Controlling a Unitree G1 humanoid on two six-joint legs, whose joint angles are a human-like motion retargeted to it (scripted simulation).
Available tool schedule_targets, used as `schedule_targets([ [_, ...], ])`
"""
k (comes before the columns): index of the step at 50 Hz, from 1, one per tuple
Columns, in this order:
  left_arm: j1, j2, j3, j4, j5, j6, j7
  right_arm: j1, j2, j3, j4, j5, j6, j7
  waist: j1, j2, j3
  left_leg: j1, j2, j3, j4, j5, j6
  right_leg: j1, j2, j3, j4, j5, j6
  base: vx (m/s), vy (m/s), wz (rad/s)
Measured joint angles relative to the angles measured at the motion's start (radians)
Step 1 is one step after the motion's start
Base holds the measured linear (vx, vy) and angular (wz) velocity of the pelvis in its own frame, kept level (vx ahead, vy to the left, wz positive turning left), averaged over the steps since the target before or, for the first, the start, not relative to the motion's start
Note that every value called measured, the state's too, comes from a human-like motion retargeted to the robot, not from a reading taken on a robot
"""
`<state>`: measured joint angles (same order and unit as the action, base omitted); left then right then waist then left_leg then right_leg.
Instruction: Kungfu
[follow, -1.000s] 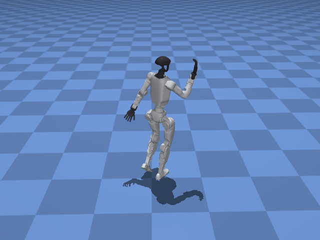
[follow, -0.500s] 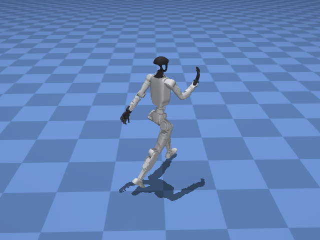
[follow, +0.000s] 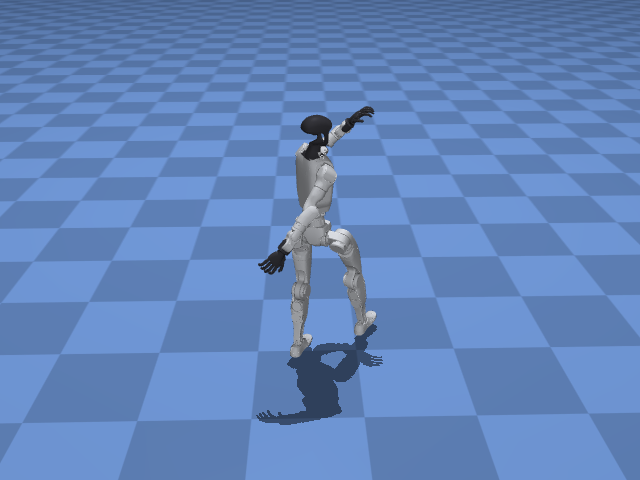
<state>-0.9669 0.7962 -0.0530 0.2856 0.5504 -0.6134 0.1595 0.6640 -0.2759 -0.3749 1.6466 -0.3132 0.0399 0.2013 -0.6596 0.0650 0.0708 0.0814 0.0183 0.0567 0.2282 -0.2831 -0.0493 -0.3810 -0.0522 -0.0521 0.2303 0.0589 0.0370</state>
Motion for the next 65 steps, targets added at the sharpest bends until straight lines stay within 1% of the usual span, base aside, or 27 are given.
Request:
schedule_targets([
  [3, -0.110, 0.108, -0.045, -0.083, 0.038, -0.009, 0.139, 0.091, 0.003, -0.137, 0.026, 0.061, 0.008, -0.109, -0.086, 0.001, 0.024, 0.083, 0.013, -0.016, 0.009, -0.055, -0.017, -0.032, -0.008, 0.061, -0.129, -0.026, -0.041, 0.60, -0.47, 0.33],
  [5, -0.162, 0.149, -0.071, -0.102, 0.069, -0.018, 0.187, 0.138, 0.011, -0.226, 0.042, 0.151, -0.020, -0.129, -0.130, 0.007, 0.029, 0.133, 0.031, -0.017, 0.010, -0.087, -0.015, -0.040, 0.012, 0.147, -0.199, -0.070, -0.082, 0.77, -0.74, 0.38],
  [6, -0.178, 0.163, -0.084, -0.106, 0.077, -0.016, 0.200, 0.156, 0.020, -0.273, 0.046, 0.202, -0.041, -0.115, -0.159, 0.013, 0.028, 0.150, 0.042, -0.031, 0.016, -0.101, -0.019, -0.036, 0.015, 0.182, -0.208, -0.095, -0.083, 0.85, -0.87, 0.69],
  [8, -0.204, 0.183, -0.103, -0.110, 0.082, -0.020, 0.214, 0.180, 0.045, -0.361, 0.051, 0.304, -0.092, -0.070, -0.202, 0.019, 0.024, 0.183, 0.058, -0.057, 0.032, -0.121, -0.027, -0.024, 0.013, 0.221, -0.181, -0.158, -0.069, 0.67, -0.66, 0.89],
  [10, -0.224, 0.192, -0.113, -0.109, 0.088, -0.036, 0.226, 0.179, 0.082, -0.440, 0.053, 0.414, -0.156, -0.013, -0.237, 0.003, 0.017, 0.218, 0.056, -0.088, 0.060, -0.146, -0.022, 0.011, -0.025, 0.131, -0.119, -0.197, 0.020, 0.59, -0.66, 1.15],
  [12, -0.225, 0.187, -0.106, -0.110, 0.097, -0.047, 0.240, 0.153, 0.116, -0.485, 0.053, 0.556, -0.229, 0.007, -0.268, -0.011, -0.028, 0.237, 0.043, -0.129, 0.071, -0.152, -0.003, 0.011, -0.071, 0.074, -0.096, 0.010, 0.116, 0.72, -1.05, 1.18],
  [13, -0.218, 0.173, -0.108, -0.117, 0.104, -0.048, 0.250, 0.125, 0.135, -0.490, 0.053, 0.649, -0.265, 0.003, -0.243, -0.005, -0.050, 0.233, 0.050, -0.117, 0.070, -0.143, 0.007, -0.032, -0.074, 0.077, -0.039, 0.052, 0.133, 0.42, -0.79, 0.60],
  [15, -0.211, 0.140, -0.115, -0.115, 0.136, -0.042, 0.287, 0.046, 0.181, -0.499, -0.002, 0.820, -0.317, -0.027, -0.218, 0.018, -0.060, 0.193, 0.101, -0.103, 0.098, -0.117, 0.015, -0.104, -0.061, 0.039, 0.081, 0.053, 0.104, 0.30, -0.56, 0.70],
  [17, -0.190, 0.118, -0.072, -0.089, 0.197, -0.023, 0.353, -0.048, 0.220, -0.524, -0.152, 0.938, -0.343, -0.025, -0.237, 0.027, -0.033, 0.178, 0.137, -0.103, 0.100, -0.052, 0.025, -0.099, -0.077, -0.038, 0.144, 0.006, 0.055, 0.41, -0.45, 1.41],
  [19, -0.148, 0.099, -0.042, -0.068, 0.249, 0.003, 0.419, -0.124, 0.229, -0.499, -0.332, 1.082, -0.316, 0.047, -0.249, 0.044, -0.021, 0.137, 0.176, -0.123, 0.104, 0.018, 0.020, -0.093, -0.110, -0.113, 0.203, -0.053, 0.033, 0.27, -0.29, 1.76],
  [21, -0.106, 0.094, -0.027, -0.058, 0.280, 0.021, 0.465, -0.166, 0.204, -0.441, -0.537, 1.211, -0.246, 0.157, -0.240, 0.057, -0.008, 0.095, 0.214, -0.140, 0.101, 0.078, 0.009, -0.090, -0.135, -0.178, 0.248, -0.097, 0.012, 0.37, -0.41, 1.75],
  [24, -0.044, 0.053, 0.002, -0.049, 0.315, 0.055, 0.488, -0.176, 0.110, -0.374, -0.855, 1.282, -0.143, 0.306, -0.183, 0.057, 0.006, 0.040, 0.257, -0.147, 0.065, 0.153, -0.019, -0.075, -0.174, -0.259, 0.294, -0.170, -0.004, 0.21, -0.31, 1.85],
  [27, 0.035, -0.037, 0.026, -0.036, 0.284, 0.078, 0.459, -0.127, -0.080, -0.371, -1.114, 1.295, -0.060, 0.419, -0.120, 0.051, 0.023, -0.050, 0.313, -0.144, 0.028, 0.213, -0.087, -0.053, -0.228, -0.375, 0.347, -0.254, 0.011, 0.03, -0.29, 2.37],
  [30, 0.144, -0.148, 0.021, -0.024, 0.218, 0.062, 0.405, -0.077, -0.303, -0.383, -1.274, 1.359, -0.043, 0.473, -0.025, 0.045, 0.052, -0.126, 0.380, -0.090, -0.034, 0.253, -0.206, -0.047, -0.272, -0.479, 0.424, -0.316, 0.015, -0.20, -0.22, 2.23],
  [32, 0.222, -0.218, 0.026, -0.014, 0.192, 0.022, 0.367, -0.058, -0.448, -0.391, -1.356, 1.407, -0.035, 0.499, 0.022, 0.000, 0.058, -0.185, 0.312, -0.041, -0.073, 0.262, -0.212, -0.080, -0.394, -0.489, 0.500, -0.337, 0.046, -0.36, -0.05, 2.45],
  [35, 0.333, -0.318, 0.040, 0.027, 0.183, -0.015, 0.331, -0.068, -0.587, -0.387, -1.460, 1.403, -0.011, 0.554, 0.083, -0.039, 0.071, -0.260, 0.267, -0.001, -0.118, 0.255, -0.212, -0.118, -0.505, -0.516, 0.594, -0.376, 0.068, -0.35, -0.21, 2.11],
  [38, 0.476, -0.480, 0.025, 0.120, 0.225, -0.027, 0.330, -0.191, -0.636, -0.302, -1.578, 1.314, 0.028, 0.629, 0.189, -0.006, 0.085, -0.359, 0.324, 0.078, -0.170, 0.255, -0.212, -0.148, -0.530, -0.590, 0.690, -0.449, 0.061, -0.33, -0.32, 1.90],
  [40, 0.563, -0.582, 0.000, 0.227, 0.302, -0.023, 0.375, -0.387, -0.602, -0.135, -1.583, 1.204, 0.054, 0.685, 0.274, 0.026, 0.093, -0.444, 0.338, 0.102, -0.178, 0.292, -0.212, -0.198, -0.542, -0.604, 0.734, -0.471, 0.056, -0.34, -0.05, 1.28],
  [43, 0.692, -0.672, 0.001, 0.404, 0.393, 0.035, 0.471, -0.828, -0.435, 0.263, -1.306, 1.039, 0.137, 0.806, 0.348, 0.085, 0.147, -0.522, 0.456, 0.101, -0.161, 0.385, -0.212, -0.209, -0.468, -0.654, 0.786, -0.534, 0.021, -0.26, -0.17, 0.50],
  [45, 0.755, -0.727, 0.007, 0.493, 0.403, 0.064, 0.517, -1.038, -0.275, 0.428, -1.024, 0.885, 0.228, 0.955, 0.386, 0.131, 0.175, -0.563, 0.508, 0.179, -0.169, 0.434, -0.212, -0.220, -0.446, -0.682, 0.811, -0.567, 0.010, -0.29, 0.04, 0.36],
  [47, 0.797, -0.777, 0.006, 0.553, 0.414, 0.077, 0.550, -1.124, -0.155, 0.496, -0.774, 0.729, 0.309, 1.095, 0.444, 0.150, 0.178, -0.592, 0.476, 0.166, -0.176, 0.469, -0.212, -0.255, -0.481, -0.676, 0.849, -0.584, 0.013, -0.16, 0.15, 0.42],
  [49, 0.825, -0.791, 0.013, 0.568, 0.454, 0.104, 0.587, -1.160, -0.088, 0.562, -0.628, 0.652, 0.352, 1.136, 0.488, 0.152, 0.185, -0.620, 0.437, 0.171, -0.182, 0.495, -0.212, -0.282, -0.526, -0.669, 0.878, -0.593, 0.021, -0.19, 0.12, 0.66],
  [50, 0.836, -0.789, 0.019, 0.565, 0.471, 0.122, 0.608, -1.163, -0.065, 0.584, -0.592, 0.630, 0.357, 1.136, 0.499, 0.154, 0.193, -0.634, 0.424, 0.200, -0.189, 0.510, -0.212, -0.290, -0.548, -0.669, 0.891, -0.594, 0.026, -0.18, 0.10, 0.77],
  [52, 0.854, -0.793, 0.045, 0.552, 0.503, 0.167, 0.662, -1.160, 0.010, 0.578, -0.546, 0.569, 0.306, 1.118, 0.507, 0.166, 0.216, -0.662, 0.418, 0.254, -0.202, 0.546, -0.212, -0.290, -0.568, -0.687, 0.901, -0.581, 0.017, -0.11, 0.11, 0.61],
  [55, 0.875, -0.797, 0.048, 0.551, 0.474, 0.206, 0.684, -1.138, 0.105, 0.540, -0.495, 0.529, 0.270, 1.086, 0.486, 0.175, 0.237, -0.689, 0.403, 0.247, -0.198, 0.591, -0.212, -0.292, -0.566, -0.674, 0.892, -0.557, 0.020, 0.02, 0.15, 0.43],
  [60, 0.884, -0.775, 0.038, 0.532, 0.401, 0.265, 0.634, -1.109, 0.092, 0.549, -0.509, 0.617, 0.280, 1.008, 0.451, 0.155, 0.227, -0.700, 0.377, 0.269, -0.194, 0.612, -0.212, -0.278, -0.567, -0.646, 0.855, -0.512, 0.046, 0.23, 0.19, 0.34],
  [65, 0.882, -0.770, 0.039, 0.471, 0.329, 0.357, 0.605, -1.095, 0.008, 0.589, -0.665, 0.679, 0.169, 0.764, 0.494, 0.136, 0.223, -0.717, 0.404, 0.253, -0.140, 0.626, -0.212, -0.202, -0.501, -0.639, 0.746, -0.444, 0.073, 0.37, 0.15, 0.20],
])
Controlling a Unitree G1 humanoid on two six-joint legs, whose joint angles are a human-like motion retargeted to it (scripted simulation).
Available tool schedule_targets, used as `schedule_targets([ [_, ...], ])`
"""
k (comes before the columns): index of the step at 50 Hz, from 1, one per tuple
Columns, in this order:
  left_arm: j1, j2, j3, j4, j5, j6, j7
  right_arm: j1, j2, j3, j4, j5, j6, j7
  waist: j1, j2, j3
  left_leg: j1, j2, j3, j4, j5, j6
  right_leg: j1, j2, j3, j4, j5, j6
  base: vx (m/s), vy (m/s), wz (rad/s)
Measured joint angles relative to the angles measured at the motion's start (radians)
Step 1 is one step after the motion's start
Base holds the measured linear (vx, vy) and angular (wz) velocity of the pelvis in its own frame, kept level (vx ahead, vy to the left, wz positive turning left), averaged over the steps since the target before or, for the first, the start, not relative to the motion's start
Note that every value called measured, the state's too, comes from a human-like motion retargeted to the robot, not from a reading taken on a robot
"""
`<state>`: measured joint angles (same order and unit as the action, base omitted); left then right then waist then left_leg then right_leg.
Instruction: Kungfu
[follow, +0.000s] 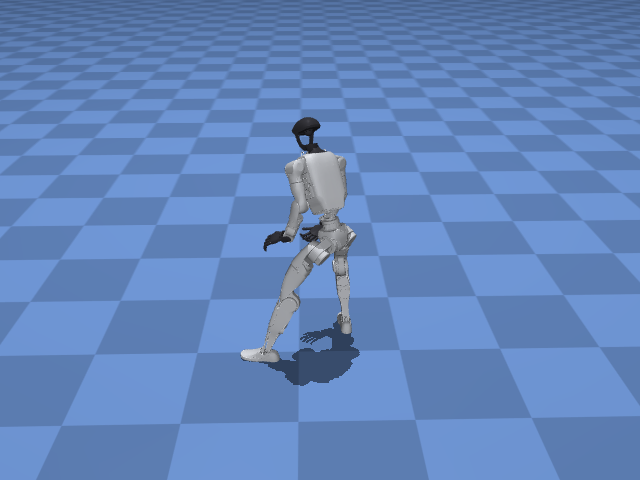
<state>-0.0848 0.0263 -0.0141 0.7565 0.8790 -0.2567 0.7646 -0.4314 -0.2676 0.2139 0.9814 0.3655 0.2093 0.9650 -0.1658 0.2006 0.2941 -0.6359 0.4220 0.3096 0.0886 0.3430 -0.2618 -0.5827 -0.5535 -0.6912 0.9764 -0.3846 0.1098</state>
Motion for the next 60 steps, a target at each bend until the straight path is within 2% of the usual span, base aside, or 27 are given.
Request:
schedule_targets([
  [4, 0.045, -0.014, 0.034, -0.047, -0.097, 0.012, -0.024, -0.001, -0.046, 0.065, -0.135, -0.007, -0.075, -0.039, 0.082, -0.002, -0.003, -0.023, 0.099, -0.039, 0.109, -0.007, 0.013, 0.147, 0.135, -0.038, -0.168, 0.062, -0.006, 0.46, 0.04, 0.03],
  [8, 0.099, -0.027, 0.087, -0.085, -0.194, -0.013, -0.067, -0.039, -0.078, 0.123, -0.253, 0.014, -0.090, -0.010, 0.156, -0.008, -0.052, -0.064, 0.115, 0.093, 0.225, -0.081, 0.133, 0.277, 0.173, -0.093, -0.362, 0.181, 0.010, 0.54, 0.47, 0.78],
  [12, 0.169, -0.010, 0.171, -0.129, -0.239, -0.053, -0.100, -0.103, -0.104, 0.176, -0.386, 0.039, -0.111, 0.011, 0.238, -0.030, -0.112, -0.077, 0.053, 0.073, 0.313, -0.188, 0.161, 0.404, 0.184, -0.108, -0.554, 0.329, 0.029, 0.71, 0.62, 0.86],
  [16, 0.223, 0.048, 0.308, -0.181, -0.262, -0.106, -0.159, -0.173, -0.119, 0.223, -0.515, 0.062, -0.174, -0.023, 0.266, -0.049, -0.176, -0.085, -0.057, 0.007, 0.404, -0.307, 0.185, 0.570, 0.188, -0.100, -0.743, 0.573, 0.037, 0.77, 0.60, 1.36],
  [17, 0.227, 0.076, 0.351, -0.194, -0.271, -0.131, -0.188, -0.192, -0.122, 0.236, -0.546, 0.075, -0.196, -0.042, 0.263, -0.050, -0.194, -0.087, -0.089, -0.016, 0.426, -0.333, 0.196, 0.616, 0.195, -0.105, -0.788, 0.640, 0.024, 0.83, 0.69, 1.65],
  [19, 0.217, 0.158, 0.426, -0.215, -0.310, -0.185, -0.257, -0.227, -0.131, 0.256, -0.600, 0.095, -0.242, -0.081, 0.250, -0.053, -0.229, -0.066, -0.163, -0.057, 0.438, -0.369, 0.219, 0.683, 0.224, -0.051, -0.841, 0.712, -0.051, 0.80, 0.53, 1.86],
  [20, 0.203, 0.213, 0.459, -0.221, -0.344, -0.214, -0.304, -0.245, -0.137, 0.264, -0.631, 0.106, -0.265, -0.104, 0.233, -0.054, -0.245, -0.057, -0.203, -0.086, 0.446, -0.384, 0.227, 0.703, 0.257, 0.029, -0.850, 0.711, -0.088, 0.85, 0.53, 2.06],
  [23, 0.107, 0.395, 0.495, -0.211, -0.505, -0.255, -0.518, -0.254, -0.178, 0.236, -0.745, 0.092, -0.366, -0.186, 0.177, -0.052, -0.262, 0.025, -0.310, -0.188, 0.397, -0.378, 0.235, 0.661, 0.451, 0.558, -0.690, 0.420, -0.029, 0.76, 0.38, 2.38],
  [24, 0.060, 0.447, 0.478, -0.209, -0.564, -0.246, -0.584, -0.246, -0.188, 0.220, -0.785, 0.068, -0.412, -0.234, 0.133, -0.047, -0.260, 0.058, -0.350, -0.241, 0.369, -0.364, 0.236, 0.645, 0.517, 0.635, -0.635, 0.349, 0.000, 0.61, 0.18, 3.18],
  [25, 0.011, 0.495, 0.455, -0.207, -0.624, -0.232, -0.650, -0.234, -0.196, 0.203, -0.825, 0.039, -0.462, -0.287, 0.082, -0.042, -0.256, 0.093, -0.389, -0.299, 0.341, -0.349, 0.235, 0.626, 0.577, 0.673, -0.585, 0.296, 0.029, 0.62, 0.20, 3.11],
  [27, -0.100, 0.567, 0.382, -0.213, -0.753, -0.192, -0.797, -0.187, -0.206, 0.156, -0.910, -0.040, -0.575, -0.429, 0.011, -0.034, -0.240, 0.170, -0.429, -0.380, 0.292, -0.335, 0.229, 0.551, 0.633, 0.658, -0.516, 0.230, 0.045, 0.61, 0.20, 2.56],
  [30, -0.271, 0.594, 0.236, -0.231, -0.939, -0.097, -1.001, -0.079, -0.198, 0.072, -1.026, -0.187, -0.748, -0.694, -0.049, -0.049, -0.217, 0.305, -0.464, -0.440, 0.205, -0.323, 0.195, 0.432, 0.660, 0.623, -0.524, 0.214, -0.029, 0.53, 0.07, 1.59],
  [32, -0.358, 0.547, 0.130, -0.262, -1.031, -0.039, -1.115, 0.006, -0.177, 0.031, -1.082, -0.297, -0.846, -0.919, -0.104, -0.073, -0.196, 0.392, -0.495, -0.450, 0.165, -0.316, 0.196, 0.356, 0.675, 0.649, -0.582, 0.272, -0.059, 0.49, 0.07, 1.74],
  [36, -0.398, 0.355, -0.129, -0.345, -1.209, 0.081, -1.271, 0.146, -0.131, 0.001, -1.131, -0.572, -0.993, -1.442, -0.259, -0.092, -0.134, 0.541, -0.554, -0.532, 0.144, -0.327, 0.260, 0.194, 0.639, 0.662, -0.730, 0.418, -0.047, 0.40, 0.04, 2.08],
  [38, -0.363, 0.227, -0.260, -0.345, -1.288, 0.132, -1.294, 0.193, -0.105, 0.012, -1.128, -0.701, -1.005, -1.632, -0.308, -0.096, -0.098, 0.606, -0.569, -0.570, 0.141, -0.338, 0.282, 0.120, 0.641, 0.685, -0.813, 0.494, -0.068, 0.30, 0.08, 0.98],
  [39, -0.343, 0.153, -0.309, -0.318, -1.309, 0.152, -1.276, 0.213, -0.094, 0.020, -1.121, -0.784, -0.974, -1.720, -0.321, -0.102, -0.080, 0.637, -0.569, -0.567, 0.137, -0.345, 0.287, 0.089, 0.644, 0.680, -0.858, 0.517, -0.060, 0.27, 0.09, 0.28],
  [40, -0.323, 0.077, -0.352, -0.281, -1.323, 0.169, -1.246, 0.231, -0.084, 0.030, -1.113, -0.879, -0.928, -1.814, -0.331, -0.110, -0.062, 0.668, -0.566, -0.556, 0.132, -0.353, 0.291, 0.060, 0.645, 0.666, -0.905, 0.532, -0.042, 0.27, 0.07, 0.26],
  [41, -0.311, 0.032, -0.355, -0.265, -1.361, 0.147, -1.222, 0.269, -0.068, 0.023, -1.110, -1.000, -0.822, -2.021, -0.349, -0.113, -0.046, 0.698, -0.558, -0.552, 0.120, -0.358, 0.288, 0.038, 0.642, 0.648, -0.945, 0.527, 0.002, 0.25, 0.02, 0.28],
  [42, -0.299, -0.002, -0.343, -0.250, -1.387, 0.132, -1.212, 0.305, -0.058, 0.018, -1.109, -1.103, -0.748, -2.170, -0.363, -0.117, -0.032, 0.723, -0.547, -0.544, 0.110, -0.362, 0.286, 0.016, 0.642, 0.626, -0.979, 0.516, 0.030, 0.21, -0.05, 0.20],
  [43, -0.285, -0.019, -0.298, -0.239, -1.390, 0.131, -1.228, 0.337, -0.061, 0.014, -1.111, -1.171, -0.737, -2.200, -0.368, -0.121, -0.025, 0.740, -0.534, -0.528, 0.100, -0.364, 0.284, -0.006, 0.646, 0.595, -0.999, 0.493, 0.028, 0.16, -0.09, -0.03],
  [45, -0.268, -0.037, -0.266, -0.207, -1.374, 0.139, -1.239, 0.370, -0.044, 0.059, -1.079, -1.213, -0.787, -2.166, -0.383, -0.124, -0.020, 0.759, -0.515, -0.494, 0.088, -0.367, 0.287, -0.038, 0.636, 0.510, -1.002, 0.462, -0.003, 0.09, -0.10, -0.11],
  [48, -0.259, -0.014, -0.306, -0.193, -1.412, 0.149, -1.223, 0.357, -0.066, 0.083, -1.041, -1.135, -0.879, -2.088, -0.406, -0.133, -0.029, 0.757, -0.520, -0.495, 0.106, -0.371, 0.314, -0.041, 0.591, 0.447, -0.957, 0.488, -0.005, 0.07, -0.05, 0.26],
  [52, -0.243, 0.016, -0.289, -0.211, -1.437, 0.164, -1.198, 0.299, -0.118, 0.115, -1.033, -1.073, -0.898, -2.046, -0.343, -0.127, -0.070, 0.723, -0.534, -0.524, 0.131, -0.369, 0.319, 0.032, 0.587, 0.569, -0.903, 0.503, -0.028, 0.07, -0.05, 0.04],
  [55, -0.228, 0.030, -0.271, -0.243, -1.490, 0.177, -1.149, 0.235, -0.143, 0.172, -1.035, -0.989, -0.924, -1.992, -0.249, -0.131, -0.131, 0.661, -0.556, -0.542, 0.154, -0.371, 0.303, 0.143, 0.573, 0.642, -0.843, 0.488, -0.017, 0.06, -0.03, -0.35],
  [58, -0.236, 0.081, -0.251, -0.345, -1.594, 0.164, -0.981, 0.077, -0.202, 0.272, -1.051, -0.813, -0.961, -1.943, -0.103, -0.165, -0.199, 0.548, -0.579, -0.555, 0.215, -0.383, 0.264, 0.303, 0.533, 0.632, -0.749, 0.418, 0.019, -0.20, -0.07, -0.60],
  [60, -0.272, 0.113, -0.241, -0.491, -1.631, 0.052, -0.743, -0.107, -0.301, 0.323, -1.115, -0.620, -1.006, -1.831, 0.017, -0.193, -0.225, 0.412, -0.597, -0.575, 0.328, -0.413, 0.230, 0.409, 0.502, 0.610, -0.676, 0.365, 0.000, -0.47, -0.17, -0.44],
])
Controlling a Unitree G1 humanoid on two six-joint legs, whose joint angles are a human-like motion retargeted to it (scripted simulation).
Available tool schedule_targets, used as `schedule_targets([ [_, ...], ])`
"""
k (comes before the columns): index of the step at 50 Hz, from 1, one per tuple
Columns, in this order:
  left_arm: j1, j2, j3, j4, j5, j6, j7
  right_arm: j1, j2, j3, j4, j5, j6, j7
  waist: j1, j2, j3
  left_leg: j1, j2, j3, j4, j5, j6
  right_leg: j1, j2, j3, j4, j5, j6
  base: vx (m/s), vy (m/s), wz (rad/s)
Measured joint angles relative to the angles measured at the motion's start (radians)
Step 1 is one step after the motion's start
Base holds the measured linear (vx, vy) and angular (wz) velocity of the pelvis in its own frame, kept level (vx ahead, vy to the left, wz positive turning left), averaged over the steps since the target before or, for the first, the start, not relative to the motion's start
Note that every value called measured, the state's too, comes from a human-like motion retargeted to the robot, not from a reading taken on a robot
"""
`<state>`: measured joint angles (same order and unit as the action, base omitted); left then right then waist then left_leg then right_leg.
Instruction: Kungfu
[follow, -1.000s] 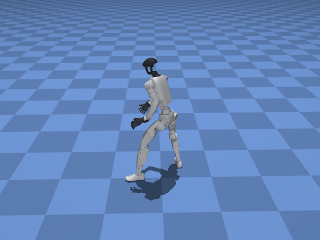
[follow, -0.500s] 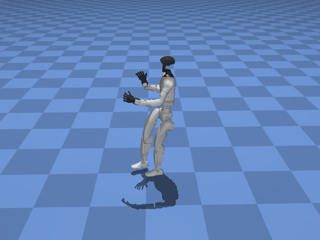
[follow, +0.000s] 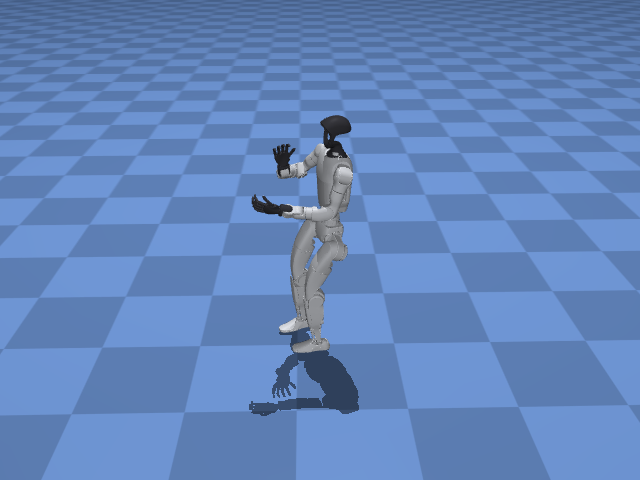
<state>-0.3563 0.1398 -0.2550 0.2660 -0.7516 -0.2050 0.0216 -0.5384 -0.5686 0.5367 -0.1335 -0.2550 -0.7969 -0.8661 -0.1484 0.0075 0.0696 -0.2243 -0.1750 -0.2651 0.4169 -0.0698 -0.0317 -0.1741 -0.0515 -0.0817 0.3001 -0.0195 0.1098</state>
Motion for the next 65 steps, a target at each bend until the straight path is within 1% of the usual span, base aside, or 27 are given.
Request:
schedule_targets([
  [3, -0.127, 0.000, -0.021, -0.278, 0.143, -0.225, 0.398, -0.344, -0.271, 0.012, -0.249, 0.425, -0.065, 0.287, 0.179, -0.028, 0.011, -0.197, -0.026, -0.064, 0.204, -0.052, -0.043, 0.186, -0.037, -0.148, 0.061, -0.026, -0.076, -0.58, -0.47, 0.30],
  [5, -0.242, -0.016, -0.052, -0.434, 0.315, -0.288, 0.637, -0.583, -0.443, 0.046, -0.427, 0.759, -0.059, 0.465, 0.324, -0.068, 0.028, -0.301, -0.024, -0.061, 0.324, -0.129, -0.042, 0.324, -0.043, -0.216, 0.061, -0.018, -0.135, -0.44, -0.76, 0.03],
  [7, -0.336, -0.030, -0.106, -0.518, 0.468, -0.330, 0.838, -0.771, -0.524, 0.085, -0.498, 0.940, -0.045, 0.554, 0.426, -0.159, 0.027, -0.373, -0.038, -0.052, 0.380, -0.170, -0.045, 0.446, -0.053, -0.245, 0.003, 0.059, -0.121, -0.14, -0.78, -0.20],
  [8, -0.365, -0.033, -0.120, -0.545, 0.521, -0.357, 0.932, -0.837, -0.540, 0.095, -0.508, 0.965, -0.034, 0.607, 0.484, -0.216, 0.012, -0.433, -0.054, -0.010, 0.431, -0.189, -0.040, 0.483, -0.065, -0.217, -0.034, 0.133, -0.093, 0.09, -0.59, -0.83],
  [10, -0.411, -0.019, -0.118, -0.591, 0.587, -0.403, 1.053, -0.930, -0.543, 0.101, -0.494, 0.949, 0.012, 0.740, 0.576, -0.283, -0.015, -0.544, -0.042, 0.052, 0.522, -0.231, -0.036, 0.505, -0.041, -0.079, -0.078, 0.109, -0.005, 0.02, -0.42, -1.02],
  [12, -0.456, 0.015, -0.080, -0.631, 0.600, -0.407, 1.054, -0.982, -0.506, 0.068, -0.465, 0.890, 0.091, 0.844, 0.543, -0.281, 0.004, -0.586, -0.041, 0.032, 0.549, -0.238, -0.037, 0.494, 0.005, -0.045, -0.091, -0.036, -0.036, -0.49, -0.30, -0.09],
  [13, -0.467, 0.031, -0.056, -0.646, 0.595, -0.411, 1.036, -0.997, -0.482, 0.055, -0.453, 0.862, 0.117, 0.862, 0.527, -0.274, 0.014, -0.607, -0.035, 0.034, 0.567, -0.239, -0.035, 0.485, 0.002, -0.079, -0.097, -0.092, -0.058, -0.60, -0.16, -0.32],
  [15, -0.469, 0.050, -0.023, -0.659, 0.589, -0.427, 1.022, -1.007, -0.436, 0.038, -0.433, 0.822, 0.112, 0.869, 0.514, -0.244, 0.022, -0.636, -0.002, 0.057, 0.597, -0.242, -0.022, 0.472, -0.019, -0.203, -0.086, -0.186, -0.056, -0.53, -0.02, -1.04],
  [18, -0.418, 0.049, -0.008, -0.640, 0.571, -0.412, 1.032, -0.924, -0.358, 0.022, -0.398, 0.826, 0.065, 0.853, 0.512, -0.180, -0.007, -0.637, 0.111, 0.096, 0.619, -0.249, -0.016, 0.460, -0.034, -0.291, -0.066, -0.232, -0.063, -0.44, 0.07, -1.68],
  [20, -0.372, 0.047, 0.004, -0.620, 0.545, -0.390, 1.027, -0.849, -0.304, 0.007, -0.364, 0.845, 0.047, 0.834, 0.462, -0.151, -0.023, -0.627, 0.144, 0.119, 0.603, -0.229, -0.006, 0.443, -0.017, -0.214, -0.060, -0.225, -0.013, -0.41, -0.03, -0.99],
  [22, -0.331, 0.051, 0.022, -0.604, 0.506, -0.360, 1.008, -0.781, -0.248, -0.011, -0.327, 0.853, 0.038, 0.805, 0.391, -0.129, -0.033, -0.604, 0.167, 0.137, 0.555, -0.191, -0.004, 0.420, -0.011, -0.146, -0.054, -0.209, 0.027, -0.49, -0.09, -0.77],
  [27, -0.251, 0.109, 0.108, -0.559, 0.372, -0.246, 0.833, -0.665, -0.146, -0.050, -0.249, 0.793, 0.055, 0.776, 0.314, -0.057, -0.044, -0.511, 0.345, 0.225, 0.405, -0.104, -0.025, 0.339, -0.030, -0.196, -0.041, -0.173, -0.008, -0.67, -0.14, -1.83],
  [31, -0.152, 0.200, 0.235, -0.478, 0.307, -0.189, 0.666, -0.583, -0.117, -0.091, -0.173, 0.743, 0.126, 0.720, 0.236, -0.018, -0.044, -0.412, 0.473, 0.312, 0.265, -0.043, -0.067, 0.268, -0.034, -0.215, -0.020, -0.181, -0.030, -0.78, -0.26, -1.83],
  [35, -0.017, 0.307, 0.437, -0.353, 0.462, -0.220, 0.587, -0.435, -0.150, -0.178, -0.115, 0.763, 0.157, 0.661, 0.069, -0.009, -0.057, -0.312, 0.537, 0.387, 0.095, 0.052, -0.103, 0.217, -0.004, -0.113, -0.036, -0.230, 0.005, -0.61, -0.31, -1.02],
  [37, 0.017, 0.343, 0.512, -0.315, 0.557, -0.244, 0.527, -0.333, -0.207, -0.236, -0.072, 0.727, 0.183, 0.684, -0.008, -0.008, -0.060, -0.268, 0.566, 0.425, 0.010, 0.132, -0.119, 0.207, 0.021, -0.071, -0.067, -0.263, -0.031, -0.67, -0.42, -0.94],
  [40, 0.000, 0.360, 0.530, -0.275, 0.656, -0.269, 0.334, -0.111, -0.307, -0.388, 0.006, 0.611, 0.233, 0.754, -0.089, -0.017, -0.068, -0.212, 0.615, 0.498, -0.108, 0.278, -0.111, 0.183, 0.053, -0.065, -0.094, -0.256, -0.076, -0.62, -0.57, -0.87],
  [42, -0.052, 0.366, 0.464, -0.248, 0.708, -0.267, 0.170, 0.078, -0.370, -0.532, 0.085, 0.472, 0.256, 0.785, -0.142, -0.038, -0.065, -0.158, 0.629, 0.592, -0.190, 0.352, -0.111, 0.163, 0.072, -0.043, -0.096, -0.243, -0.095, -0.62, -0.60, -0.46],
  [45, -0.194, 0.346, 0.232, -0.164, 0.823, -0.267, -0.004, 0.403, -0.452, -0.818, 0.236, 0.111, 0.236, 0.763, -0.191, -0.067, -0.057, -0.106, 0.592, 0.591, -0.201, 0.282, -0.189, 0.165, 0.091, -0.034, -0.130, -0.220, -0.140, -0.50, -0.38, -0.20],
  [47, -0.275, 0.289, 0.049, -0.123, 0.895, -0.260, -0.046, 0.557, -0.480, -0.986, 0.422, -0.259, 0.260, 0.625, -0.259, -0.065, -0.064, -0.155, 0.541, 0.517, -0.071, 0.108, -0.162, 0.154, 0.106, -0.047, -0.162, -0.201, -0.168, -0.36, -0.28, 0.60],
  [48, -0.303, 0.250, -0.024, -0.106, 0.921, -0.259, -0.074, 0.602, -0.504, -1.039, 0.535, -0.448, 0.310, 0.523, -0.288, -0.064, -0.073, -0.177, 0.514, 0.496, -0.007, 0.027, -0.123, 0.144, 0.105, -0.055, -0.177, -0.191, -0.175, -0.33, -0.22, 0.25],
  [50, -0.336, 0.171, -0.141, -0.094, 0.939, -0.260, -0.133, 0.602, -0.547, -1.097, 0.807, -0.771, 0.471, 0.391, -0.303, -0.060, -0.087, -0.177, 0.456, 0.489, 0.071, -0.062, -0.078, 0.127, 0.099, -0.062, -0.199, -0.171, -0.177, -0.35, -0.23, -0.59],
  [52, -0.345, 0.111, -0.216, -0.101, 0.946, -0.259, -0.170, 0.527, -0.580, -1.112, 1.077, -0.930, 0.619, 0.431, -0.294, -0.069, -0.086, -0.153, 0.371, 0.469, 0.132, -0.128, -0.076, 0.115, 0.101, -0.038, -0.214, -0.149, -0.186, -0.37, -0.21, -1.57],
  [55, -0.333, 0.072, -0.263, -0.132, 0.968, -0.264, -0.183, 0.341, -0.590, -1.094, 1.422, -0.978, 0.751, 0.568, -0.225, -0.095, -0.081, -0.113, 0.214, 0.418, 0.158, -0.190, -0.112, 0.094, 0.122, 0.082, -0.224, -0.141, -0.216, -0.29, -0.12, -2.45],
  [57, -0.321, 0.092, -0.262, -0.163, 0.973, -0.284, -0.199, 0.265, -0.604, -1.045, 1.548, -0.878, 0.729, 0.598, -0.181, -0.106, -0.076, -0.102, 0.143, 0.378, 0.118, -0.205, -0.105, 0.085, 0.139, 0.131, -0.225, -0.171, -0.225, -0.20, -0.19, -2.36],
  [60, -0.295, 0.138, -0.243, -0.189, 0.977, -0.319, -0.205, 0.228, -0.614, -0.967, 1.617, -0.696, 0.653, 0.579, -0.095, -0.122, -0.069, -0.091, 0.094, 0.355, 0.004, -0.147, -0.030, 0.078, 0.168, 0.131, -0.212, -0.211, -0.223, -0.10, -0.28, -2.35],
  [62, -0.291, 0.164, -0.237, -0.188, 0.953, -0.349, -0.206, 0.220, -0.587, -0.929, 1.626, -0.635, 0.612, 0.556, -0.042, -0.146, -0.074, -0.087, 0.102, 0.306, -0.045, -0.096, 0.030, 0.056, 0.173, 0.098, -0.168, -0.246, -0.176, -0.10, -0.31, -2.14],
  [65, -0.325, 0.228, -0.230, -0.194, 0.895, -0.362, -0.239, 0.216, -0.500, -0.881, 1.598, -0.625, 0.557, 0.543, -0.061, -0.143, -0.104, -0.103, 0.258, 0.364, -0.016, -0.203, -0.018, -0.113, 0.147, -0.148, 0.118, -0.175, -0.043, -0.17, -0.37, -1.17],
])
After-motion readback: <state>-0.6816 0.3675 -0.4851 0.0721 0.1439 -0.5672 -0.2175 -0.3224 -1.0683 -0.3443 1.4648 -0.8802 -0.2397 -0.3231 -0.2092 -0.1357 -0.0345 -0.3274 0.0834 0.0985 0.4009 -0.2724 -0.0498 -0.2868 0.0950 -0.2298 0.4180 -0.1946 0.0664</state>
